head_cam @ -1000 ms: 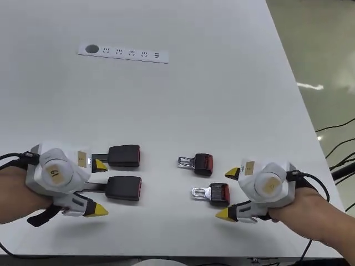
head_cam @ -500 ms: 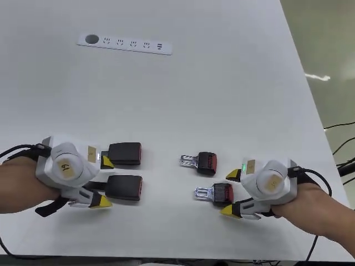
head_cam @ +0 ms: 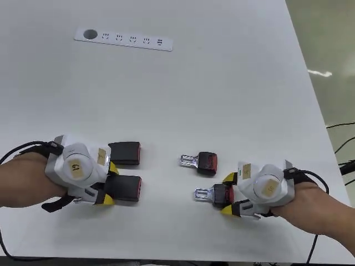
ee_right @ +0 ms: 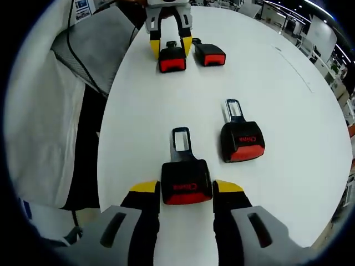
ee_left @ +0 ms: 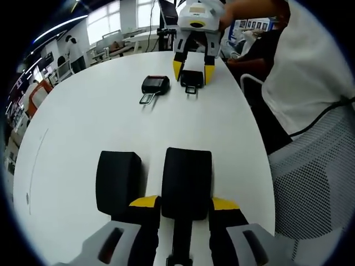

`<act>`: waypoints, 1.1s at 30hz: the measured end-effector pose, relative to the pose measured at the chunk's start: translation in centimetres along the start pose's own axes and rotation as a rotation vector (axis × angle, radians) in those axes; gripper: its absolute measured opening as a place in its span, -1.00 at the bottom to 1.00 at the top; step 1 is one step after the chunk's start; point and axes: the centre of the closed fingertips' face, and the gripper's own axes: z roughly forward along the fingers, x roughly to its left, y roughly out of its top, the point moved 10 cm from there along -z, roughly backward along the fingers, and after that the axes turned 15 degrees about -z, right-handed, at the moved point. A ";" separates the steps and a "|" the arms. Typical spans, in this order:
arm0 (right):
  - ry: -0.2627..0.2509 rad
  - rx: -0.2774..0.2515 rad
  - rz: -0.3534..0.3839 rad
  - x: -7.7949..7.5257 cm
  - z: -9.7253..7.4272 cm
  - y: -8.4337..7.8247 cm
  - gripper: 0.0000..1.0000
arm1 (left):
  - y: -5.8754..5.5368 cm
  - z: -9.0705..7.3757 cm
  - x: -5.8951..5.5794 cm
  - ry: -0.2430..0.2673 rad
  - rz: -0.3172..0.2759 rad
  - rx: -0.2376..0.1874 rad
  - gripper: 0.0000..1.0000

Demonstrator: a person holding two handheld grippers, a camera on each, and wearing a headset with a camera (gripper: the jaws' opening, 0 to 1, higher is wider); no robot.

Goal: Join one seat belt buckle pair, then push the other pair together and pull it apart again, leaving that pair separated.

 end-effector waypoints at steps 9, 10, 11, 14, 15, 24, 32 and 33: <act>0.008 0.028 -0.036 0.0 0.1 0.3 -0.33 | -0.2 0.1 -0.1 0.020 0.040 0.008 -0.34; 0.008 0.028 -0.036 0.0 0.0 0.3 -0.33 | -0.2 0.1 -0.1 0.021 0.039 0.007 -0.34; 0.007 0.029 -0.032 0.0 0.0 0.3 -0.33 | -0.2 0.2 -0.2 0.021 0.052 0.006 -0.34; 0.008 0.028 -0.031 -0.1 0.1 0.3 -0.33 | 0.0 0.2 -0.2 0.016 0.064 0.010 -0.35; 0.008 0.027 -0.033 -0.1 0.1 0.2 -0.33 | 0.0 0.2 -0.2 0.015 0.069 0.012 -0.35; 0.010 0.041 -0.032 -0.1 0.0 0.7 -0.33 | 0.2 0.1 -0.4 0.016 0.068 0.027 -0.35; -0.013 0.023 0.005 -0.9 0.4 1.3 -0.34 | 0.3 0.2 -0.4 0.022 0.065 0.045 -0.35; -0.015 0.019 0.008 -1.0 0.5 1.4 -0.34 | 0.3 0.2 -0.4 0.022 0.064 0.045 -0.35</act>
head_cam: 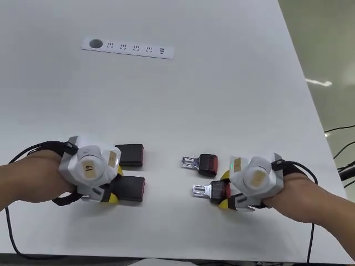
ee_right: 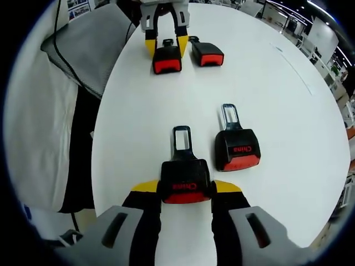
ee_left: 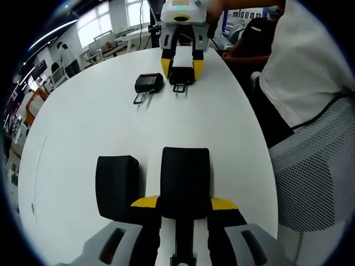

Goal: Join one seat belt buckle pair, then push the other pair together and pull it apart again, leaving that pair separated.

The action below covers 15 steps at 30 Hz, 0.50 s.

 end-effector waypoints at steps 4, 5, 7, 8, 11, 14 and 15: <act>-0.006 -0.007 -0.007 0.0 0.3 0.7 -0.34 | 0.0 0.0 0.0 0.001 -0.002 0.000 -0.35; -0.006 -0.009 -0.010 0.1 0.5 1.0 -0.34 | 0.0 0.1 0.0 0.001 -0.003 0.001 -0.35; -0.007 -0.013 -0.015 0.1 0.6 1.4 -0.34 | 0.0 0.1 0.0 0.002 -0.003 0.001 -0.35; -0.009 -0.015 -0.014 0.1 0.7 1.6 -0.34 | 0.0 0.1 0.0 0.002 -0.004 0.001 -0.35; -0.012 -0.023 -0.017 0.3 1.1 2.4 -0.34 | 0.0 0.1 -0.1 0.004 -0.007 0.003 -0.35; -0.013 -0.029 -0.018 0.3 1.2 3.1 -0.34 | -0.1 0.1 -0.1 0.006 -0.011 0.003 -0.35; -0.013 -0.031 -0.019 0.3 1.3 3.3 -0.34 | 0.0 0.1 -0.2 0.006 -0.012 0.003 -0.35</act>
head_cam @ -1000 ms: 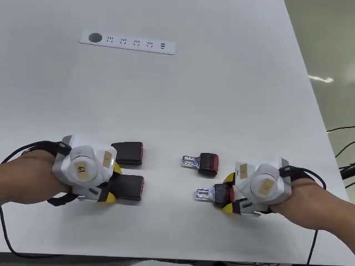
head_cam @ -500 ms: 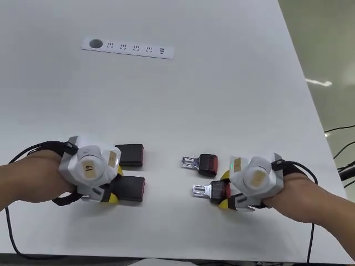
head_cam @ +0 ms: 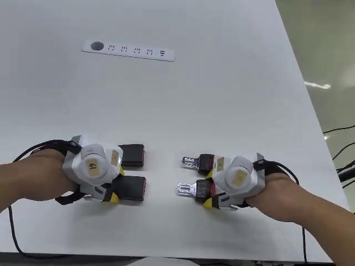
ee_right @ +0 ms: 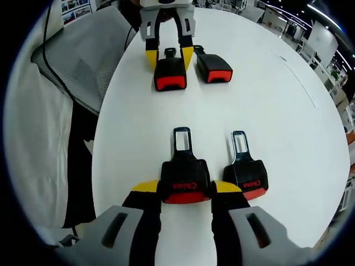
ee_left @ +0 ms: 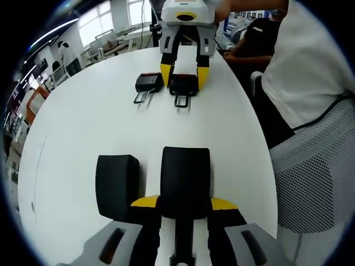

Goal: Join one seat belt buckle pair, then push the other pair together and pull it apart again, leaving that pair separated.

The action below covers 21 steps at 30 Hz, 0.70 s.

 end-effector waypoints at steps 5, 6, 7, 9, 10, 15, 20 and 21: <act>0.000 -0.019 -0.008 0.0 0.9 1.5 -0.34 | 0.0 0.0 0.0 0.000 -0.004 0.001 -0.35; -0.001 -0.021 -0.008 0.1 1.0 1.8 -0.34 | 0.1 0.0 0.0 0.000 -0.003 0.003 -0.35; -0.002 -0.025 -0.014 -0.1 1.3 2.1 -0.34 | 0.1 0.0 0.1 0.000 -0.001 0.006 -0.35; -0.002 -0.029 -0.013 -0.1 1.6 2.7 -0.34 | 0.1 0.0 0.1 0.001 0.000 0.009 -0.35; -0.001 -0.031 -0.015 -0.1 1.6 2.8 -0.34 | 0.0 0.0 0.1 0.001 -0.001 0.009 -0.35; -0.003 -0.036 -0.030 0.1 2.4 4.8 -0.34 | 0.1 0.0 0.1 0.001 0.001 0.004 -0.35; -0.009 -0.029 -0.009 -0.2 3.0 5.9 -0.34 | 0.0 0.0 0.2 0.001 -0.001 0.004 -0.35; -0.009 -0.027 -0.004 -0.2 3.0 6.2 -0.34 | 0.0 0.0 0.2 0.002 -0.001 0.005 -0.35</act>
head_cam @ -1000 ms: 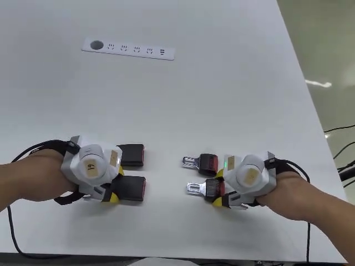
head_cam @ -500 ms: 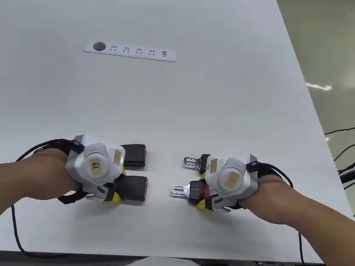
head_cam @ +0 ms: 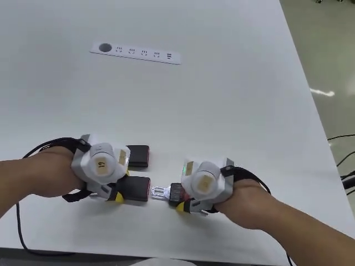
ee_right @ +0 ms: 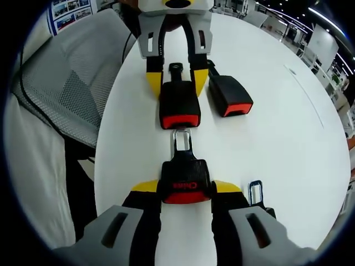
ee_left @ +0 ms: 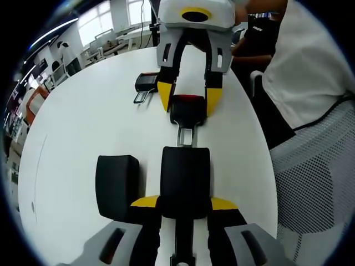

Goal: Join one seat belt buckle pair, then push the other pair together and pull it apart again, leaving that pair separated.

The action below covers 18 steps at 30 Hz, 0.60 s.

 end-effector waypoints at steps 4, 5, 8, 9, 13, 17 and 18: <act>0.004 0.006 -0.002 -0.3 0.1 0.4 -0.34 | 0.0 -0.1 0.0 0.003 0.002 0.001 -0.35; 0.005 0.007 -0.003 -0.3 0.2 0.4 -0.34 | 0.0 -0.1 0.0 0.004 0.001 0.001 -0.35; 0.007 0.010 -0.003 -0.2 0.0 0.5 -0.34 | -0.1 -0.1 0.1 0.003 -0.001 -0.002 -0.35; 0.006 0.012 0.003 -0.2 0.0 0.5 -0.34 | 0.0 -0.1 0.0 0.005 0.001 0.000 -0.35; 0.006 0.015 0.002 -0.3 0.2 0.5 -0.34 | 0.1 -0.2 0.0 0.009 -0.002 0.007 -0.35; 0.004 0.015 0.002 -0.3 0.2 0.5 -0.34 | 0.1 -0.3 -0.1 0.006 -0.004 0.003 -0.35; 0.004 0.014 0.002 -0.3 0.2 0.6 -0.34 | 0.1 -0.3 -0.1 0.006 -0.003 0.002 -0.35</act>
